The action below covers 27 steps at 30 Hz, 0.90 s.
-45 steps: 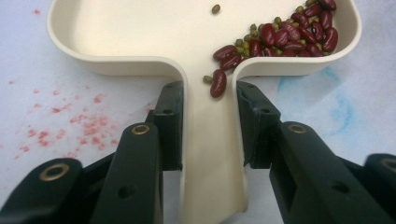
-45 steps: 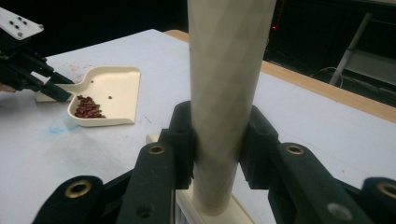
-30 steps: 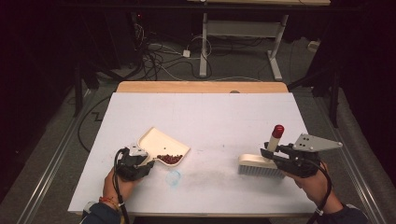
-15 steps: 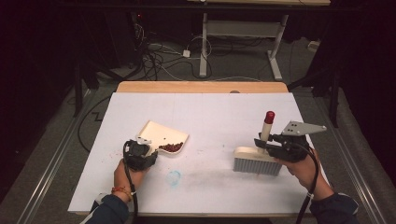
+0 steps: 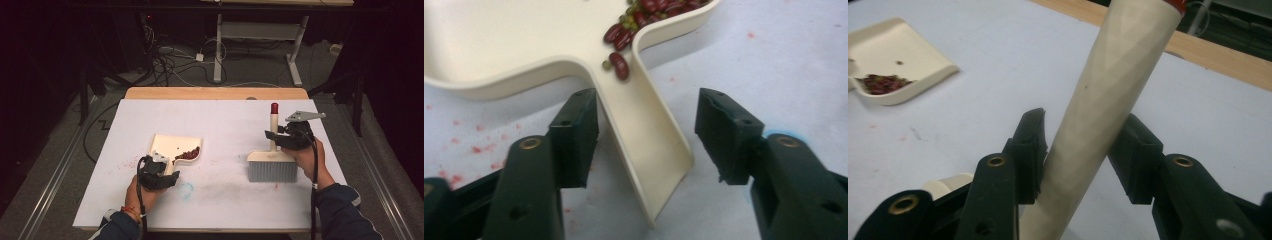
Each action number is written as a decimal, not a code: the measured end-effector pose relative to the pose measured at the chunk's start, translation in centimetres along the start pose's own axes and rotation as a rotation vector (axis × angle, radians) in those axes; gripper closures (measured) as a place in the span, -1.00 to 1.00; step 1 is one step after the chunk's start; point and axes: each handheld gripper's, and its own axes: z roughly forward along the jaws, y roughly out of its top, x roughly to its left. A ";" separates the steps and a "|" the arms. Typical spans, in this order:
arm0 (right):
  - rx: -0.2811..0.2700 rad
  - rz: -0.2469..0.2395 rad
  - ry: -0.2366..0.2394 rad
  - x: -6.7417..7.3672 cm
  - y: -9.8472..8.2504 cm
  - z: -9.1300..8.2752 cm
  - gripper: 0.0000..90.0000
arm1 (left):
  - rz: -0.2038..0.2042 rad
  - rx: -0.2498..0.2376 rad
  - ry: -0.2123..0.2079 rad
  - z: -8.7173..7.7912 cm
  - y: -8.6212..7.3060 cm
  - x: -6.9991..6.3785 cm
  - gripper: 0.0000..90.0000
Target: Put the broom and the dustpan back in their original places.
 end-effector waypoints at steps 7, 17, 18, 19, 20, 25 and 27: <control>0.029 0.048 -0.066 -0.7 -0.2 2.3 0.28 | 0.155 -0.186 -0.053 -2.7 -1.8 0.2 -0.35; -0.030 0.074 -0.120 -0.9 -0.2 2.7 0.19 | 0.285 -0.226 -0.011 -3.9 -3.8 -0.7 -0.55; -0.035 0.072 -0.119 -0.9 -0.2 2.6 0.17 | 0.284 -0.225 -0.013 -4.0 -3.9 -0.7 -0.55; -0.043 0.067 -0.123 -0.8 -0.2 2.6 0.16 | 0.278 -0.224 -0.021 -4.0 -4.1 -0.6 -0.55; -0.050 0.058 -0.127 -0.7 -0.2 2.5 0.15 | 0.274 -0.222 -0.030 -4.0 -4.3 -0.6 -0.55; -0.077 0.037 -0.115 -0.3 -0.1 2.4 0.08 | 0.281 -0.216 -0.025 -4.0 -4.6 -0.7 -0.58; -0.089 0.028 -0.125 -0.2 0.0 2.3 0.00 | 0.279 -0.217 -0.028 -3.9 -4.5 -0.6 -0.58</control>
